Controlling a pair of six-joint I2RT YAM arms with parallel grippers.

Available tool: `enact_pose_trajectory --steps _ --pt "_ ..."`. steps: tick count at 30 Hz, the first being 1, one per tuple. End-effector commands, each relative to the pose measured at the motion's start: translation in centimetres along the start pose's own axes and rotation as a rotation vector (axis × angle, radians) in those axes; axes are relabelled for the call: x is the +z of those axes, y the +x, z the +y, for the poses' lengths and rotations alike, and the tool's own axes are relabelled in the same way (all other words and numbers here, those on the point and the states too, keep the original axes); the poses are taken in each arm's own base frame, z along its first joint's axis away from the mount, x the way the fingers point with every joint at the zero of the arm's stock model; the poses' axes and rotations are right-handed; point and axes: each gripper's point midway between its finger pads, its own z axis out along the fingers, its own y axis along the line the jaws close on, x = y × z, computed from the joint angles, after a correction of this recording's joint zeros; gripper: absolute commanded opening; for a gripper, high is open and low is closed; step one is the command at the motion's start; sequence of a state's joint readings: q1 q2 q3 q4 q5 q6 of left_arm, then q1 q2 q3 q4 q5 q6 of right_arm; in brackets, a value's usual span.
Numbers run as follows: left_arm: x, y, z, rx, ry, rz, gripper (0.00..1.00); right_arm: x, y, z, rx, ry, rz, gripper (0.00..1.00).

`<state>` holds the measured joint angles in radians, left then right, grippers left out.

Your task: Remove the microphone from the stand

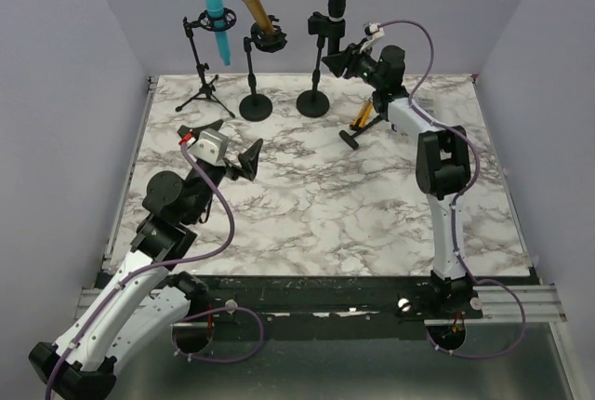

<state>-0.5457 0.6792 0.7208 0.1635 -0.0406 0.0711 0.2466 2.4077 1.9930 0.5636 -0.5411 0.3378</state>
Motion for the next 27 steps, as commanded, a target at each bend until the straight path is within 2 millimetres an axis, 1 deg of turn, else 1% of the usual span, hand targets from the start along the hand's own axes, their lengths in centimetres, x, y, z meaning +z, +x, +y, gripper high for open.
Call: enact_pose_trajectory --steps 1,3,5,8,10,11,12,13,14,15,19,23,26,27 --pt "-0.9 -2.1 1.2 0.000 -0.065 -0.088 0.95 -1.1 -3.5 7.8 0.002 -0.163 -0.011 0.20" --pt "-1.2 -2.5 1.3 -0.010 -0.069 -0.099 0.95 -1.8 -3.1 10.1 -0.011 -0.177 0.014 0.19" --pt "-1.4 -2.9 1.2 -0.014 -0.060 -0.111 0.93 -2.7 -3.0 12.4 -0.024 -0.190 0.034 0.19" --pt "-1.9 -3.5 1.1 -0.025 -0.060 -0.142 0.92 -4.6 -1.8 15.3 -0.047 -0.196 0.067 0.17" --pt "-2.2 -3.9 1.1 -0.039 -0.056 -0.153 0.92 -6.3 -1.2 17.1 -0.056 -0.202 0.081 0.16" --pt "-2.2 -4.1 0.9 -0.047 -0.046 -0.159 0.92 -7.4 -0.4 17.9 -0.052 -0.203 0.097 0.14" --pt "-2.3 -4.2 0.7 -0.053 -0.038 -0.163 0.92 -8.4 -0.5 18.8 -0.056 -0.211 0.094 0.14" --pt "-2.3 -4.2 0.5 -0.059 -0.028 -0.164 0.92 -9.5 0.5 19.4 -0.047 -0.216 0.114 0.13" --pt "-2.3 -4.3 0.4 -0.064 -0.019 -0.167 0.92 -10.6 0.5 20.2 -0.050 -0.219 0.116 0.13" --pt "-2.3 -4.4 0.2 -0.070 -0.013 -0.167 0.92 -11.7 1.5 20.8 -0.046 -0.217 0.134 0.13" --pt "-2.1 -4.4 -0.2 -0.072 0.012 -0.166 0.92 -15.8 2.9 23.2 -0.075 -0.202 0.171 0.13" --pt "-2.0 -4.1 -0.8 -0.108 0.036 -0.159 0.92 -19.4 3.4 25.6 -0.090 -0.214 0.189 0.13" --pt "-1.8 -4.0 -0.8 -0.119 0.037 -0.152 0.92 -21.1 3.8 26.7 -0.111 -0.203 0.208 0.13" --pt "-1.7 -3.8 -1.2 -0.119 0.057 -0.150 0.92 -21.7 3.7 27.1 -0.119 -0.202 0.209 0.13"
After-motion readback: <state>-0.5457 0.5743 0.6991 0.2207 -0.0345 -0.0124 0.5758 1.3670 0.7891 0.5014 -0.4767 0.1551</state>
